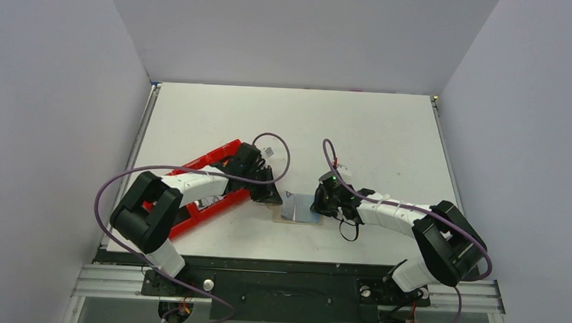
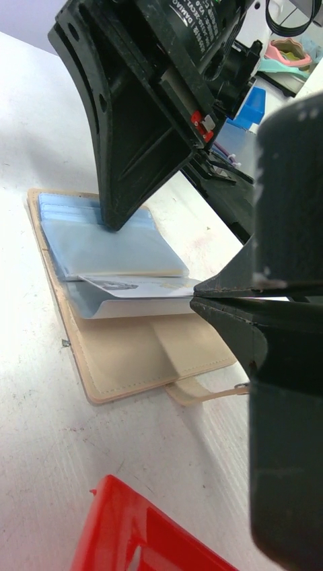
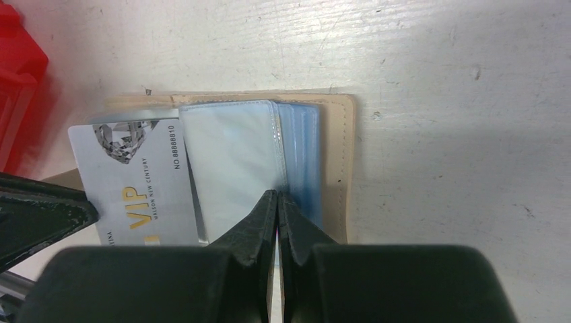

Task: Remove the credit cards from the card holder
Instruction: Remove the credit card from the card holder.

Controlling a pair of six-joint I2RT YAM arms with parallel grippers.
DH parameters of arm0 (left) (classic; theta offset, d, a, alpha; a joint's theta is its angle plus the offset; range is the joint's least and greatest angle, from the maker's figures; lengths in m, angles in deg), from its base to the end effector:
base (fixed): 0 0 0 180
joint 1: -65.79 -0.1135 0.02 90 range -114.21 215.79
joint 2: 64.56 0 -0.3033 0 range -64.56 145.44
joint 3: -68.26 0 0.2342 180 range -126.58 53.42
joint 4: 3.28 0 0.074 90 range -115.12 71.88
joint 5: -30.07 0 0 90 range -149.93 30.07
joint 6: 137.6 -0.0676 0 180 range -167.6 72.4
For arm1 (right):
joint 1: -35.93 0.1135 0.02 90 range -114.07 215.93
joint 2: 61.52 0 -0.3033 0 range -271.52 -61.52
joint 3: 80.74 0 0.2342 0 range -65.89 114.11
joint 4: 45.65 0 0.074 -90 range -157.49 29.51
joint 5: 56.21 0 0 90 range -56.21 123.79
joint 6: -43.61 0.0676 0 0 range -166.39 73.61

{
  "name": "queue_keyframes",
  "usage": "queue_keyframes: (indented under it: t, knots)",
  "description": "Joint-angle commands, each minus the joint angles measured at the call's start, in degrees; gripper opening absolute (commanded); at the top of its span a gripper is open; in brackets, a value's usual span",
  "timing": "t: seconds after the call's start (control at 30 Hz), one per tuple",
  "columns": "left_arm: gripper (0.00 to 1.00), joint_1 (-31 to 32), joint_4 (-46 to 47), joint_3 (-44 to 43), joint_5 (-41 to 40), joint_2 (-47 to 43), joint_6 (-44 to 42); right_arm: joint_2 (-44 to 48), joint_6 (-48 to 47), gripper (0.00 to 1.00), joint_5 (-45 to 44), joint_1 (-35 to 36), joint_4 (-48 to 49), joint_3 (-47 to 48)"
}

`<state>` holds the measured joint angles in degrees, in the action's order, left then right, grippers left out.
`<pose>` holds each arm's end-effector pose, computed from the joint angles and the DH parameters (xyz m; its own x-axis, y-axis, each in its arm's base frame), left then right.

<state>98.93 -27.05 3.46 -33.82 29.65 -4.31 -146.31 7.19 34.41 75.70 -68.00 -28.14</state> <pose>0.2576 -0.2037 0.1931 -0.9759 -0.0981 -0.1947 0.0585 0.7424 -0.6674 0.2092 0.1751 0.1754 -0.8903 0.3059 -0.3373 0.1211 0.8732 0.4721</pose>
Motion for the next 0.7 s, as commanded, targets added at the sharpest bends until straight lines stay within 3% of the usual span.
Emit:
queue_keyframes:
  t: [0.0,0.27,0.33,0.47,0.67]
  knots:
    - [0.00,-0.5,-2.2,-1.0,-1.4,-3.4,-2.0,-1.2,-2.2,0.00,-5.6,-1.2,-8.5,-0.8]
    - [0.00,-0.5,-2.6,-1.6,-0.5,-5.0,-2.2,2.3,-2.9,0.00,-3.7,-1.1,-8.5,1.3]
    - [0.00,-0.5,-2.6,-1.8,0.3,-5.2,-2.0,4.4,-3.2,0.06,-2.6,-1.2,-8.2,2.2]
    - [0.00,-0.9,-1.0,-2.0,2.9,-6.3,-0.5,9.1,-4.4,0.34,-0.2,-1.2,-6.8,4.4]
    - [0.00,-3.3,3.6,-2.3,8.9,-8.8,4.6,13.7,-3.0,0.49,8.7,-3.3,3.8,1.8]
